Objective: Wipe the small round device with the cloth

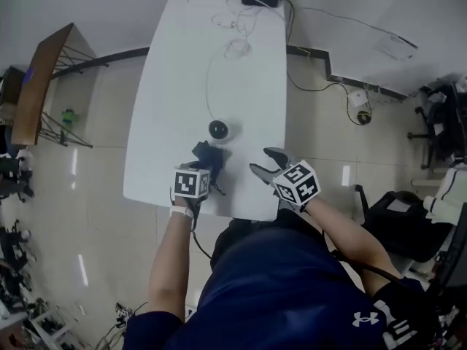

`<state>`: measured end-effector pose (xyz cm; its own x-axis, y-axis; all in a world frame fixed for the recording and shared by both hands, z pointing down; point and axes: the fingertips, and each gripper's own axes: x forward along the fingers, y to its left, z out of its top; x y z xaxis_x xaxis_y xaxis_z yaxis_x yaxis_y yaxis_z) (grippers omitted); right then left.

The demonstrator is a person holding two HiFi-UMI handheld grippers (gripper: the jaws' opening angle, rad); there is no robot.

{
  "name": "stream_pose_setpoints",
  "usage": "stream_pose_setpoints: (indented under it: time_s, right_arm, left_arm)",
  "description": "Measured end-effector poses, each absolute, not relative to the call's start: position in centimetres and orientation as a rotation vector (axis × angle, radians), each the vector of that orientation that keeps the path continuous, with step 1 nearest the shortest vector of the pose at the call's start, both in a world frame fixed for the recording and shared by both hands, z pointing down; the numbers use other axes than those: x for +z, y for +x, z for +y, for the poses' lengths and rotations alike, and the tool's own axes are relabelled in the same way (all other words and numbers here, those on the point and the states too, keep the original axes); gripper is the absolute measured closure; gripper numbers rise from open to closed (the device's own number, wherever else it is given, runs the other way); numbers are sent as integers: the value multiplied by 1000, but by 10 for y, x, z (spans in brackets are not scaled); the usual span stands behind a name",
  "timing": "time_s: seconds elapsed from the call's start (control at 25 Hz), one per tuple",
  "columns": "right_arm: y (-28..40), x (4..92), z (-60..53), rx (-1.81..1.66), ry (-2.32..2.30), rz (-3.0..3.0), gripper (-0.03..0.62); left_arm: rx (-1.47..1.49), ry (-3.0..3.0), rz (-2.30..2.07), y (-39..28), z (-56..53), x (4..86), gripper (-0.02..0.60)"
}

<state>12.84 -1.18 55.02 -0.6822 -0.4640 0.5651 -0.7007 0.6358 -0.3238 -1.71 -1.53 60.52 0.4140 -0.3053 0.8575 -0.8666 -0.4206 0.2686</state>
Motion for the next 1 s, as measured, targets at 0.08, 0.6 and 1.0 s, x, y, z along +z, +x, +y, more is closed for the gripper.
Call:
stream_pose_setpoints:
  time_s: [0.08,0.6,1.0]
  right_arm:
    - [126,544,-19,754,953,-2421,339]
    - [135,544,-19,826,1007,-2382,361]
    - [137,546,-17,851,1043,-2388,372]
  left_arm:
    - [771,1889,-991,-23,-17,589,485]
    - [242,1656,-968,60,-49,588,485]
    - [471,1689,-1074,-34,-69,603,485]
